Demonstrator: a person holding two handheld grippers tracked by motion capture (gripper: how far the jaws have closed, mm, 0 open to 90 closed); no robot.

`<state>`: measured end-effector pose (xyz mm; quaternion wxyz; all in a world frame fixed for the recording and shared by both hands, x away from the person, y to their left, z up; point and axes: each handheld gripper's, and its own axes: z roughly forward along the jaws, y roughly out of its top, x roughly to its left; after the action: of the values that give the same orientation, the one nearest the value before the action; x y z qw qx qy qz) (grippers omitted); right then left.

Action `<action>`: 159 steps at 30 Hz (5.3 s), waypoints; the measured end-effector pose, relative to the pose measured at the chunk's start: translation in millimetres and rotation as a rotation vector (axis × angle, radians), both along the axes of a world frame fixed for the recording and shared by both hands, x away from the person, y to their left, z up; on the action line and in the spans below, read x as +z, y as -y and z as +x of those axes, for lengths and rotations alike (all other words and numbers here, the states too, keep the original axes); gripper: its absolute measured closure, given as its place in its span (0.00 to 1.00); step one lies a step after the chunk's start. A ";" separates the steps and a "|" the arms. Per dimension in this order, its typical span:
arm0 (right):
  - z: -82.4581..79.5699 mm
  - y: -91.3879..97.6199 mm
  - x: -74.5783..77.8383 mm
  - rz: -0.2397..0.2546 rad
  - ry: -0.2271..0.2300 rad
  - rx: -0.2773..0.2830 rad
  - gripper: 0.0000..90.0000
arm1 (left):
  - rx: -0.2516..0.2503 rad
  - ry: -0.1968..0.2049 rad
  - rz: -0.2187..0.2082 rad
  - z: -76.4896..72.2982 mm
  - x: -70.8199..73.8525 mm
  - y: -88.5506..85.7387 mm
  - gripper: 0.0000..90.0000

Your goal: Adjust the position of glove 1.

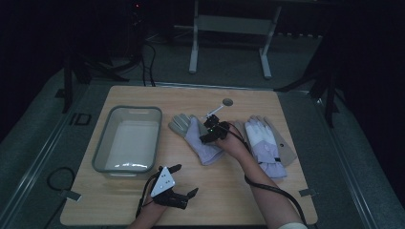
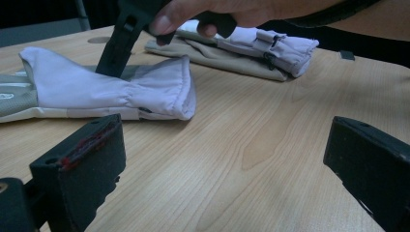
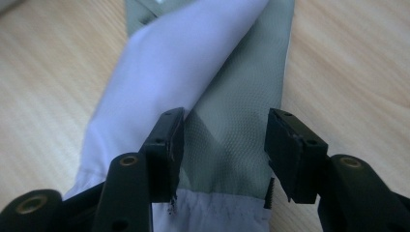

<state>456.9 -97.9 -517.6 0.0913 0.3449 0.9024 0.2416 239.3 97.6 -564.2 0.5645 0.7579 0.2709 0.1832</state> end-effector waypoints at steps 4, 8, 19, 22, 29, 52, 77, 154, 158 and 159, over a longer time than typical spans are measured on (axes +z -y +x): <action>-0.5 -7.0 -2.8 -0.041 -0.002 0.016 0.57 | -0.001 0.000 0.003 -0.1 0.0 0.1 0.01; 4.2 -7.7 -4.6 -0.034 -0.056 -0.023 0.55 | -0.001 0.001 0.006 -0.2 0.1 0.4 0.01; 2.5 -9.7 -5.5 -0.018 -0.089 -0.061 0.89 | -0.001 -0.002 0.012 0.1 0.1 1.1 0.01; -5.3 -10.7 -0.5 0.014 -0.068 -0.120 0.96 | 0.000 -0.003 0.012 0.1 0.1 1.1 0.01; -22.7 0.5 12.8 0.116 -0.030 -0.236 0.97 | 0.000 -0.001 0.012 0.0 0.1 1.0 0.01; -90.9 55.1 35.6 0.331 0.047 -0.453 0.97 | 0.005 -0.006 0.009 0.3 0.2 1.0 0.01; -76.0 70.9 8.3 0.242 -0.002 -0.474 0.65 | 0.000 -0.006 0.014 0.6 0.3 1.0 0.01; -62.3 208.8 18.4 0.045 -0.100 -0.401 0.87 | 0.011 -0.016 0.006 1.5 0.2 0.1 0.02; -66.1 211.1 28.2 0.054 -0.100 -0.397 0.88 | 0.010 -0.016 0.006 1.4 0.2 0.0 0.02; -67.1 213.0 32.5 0.071 -0.104 -0.400 0.88 | 0.011 -0.015 0.005 1.4 0.2 0.1 0.02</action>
<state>389.7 -310.9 -485.1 0.0786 0.5322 0.8104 0.2320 240.7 97.4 -564.0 0.5594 0.7592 0.2787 0.1815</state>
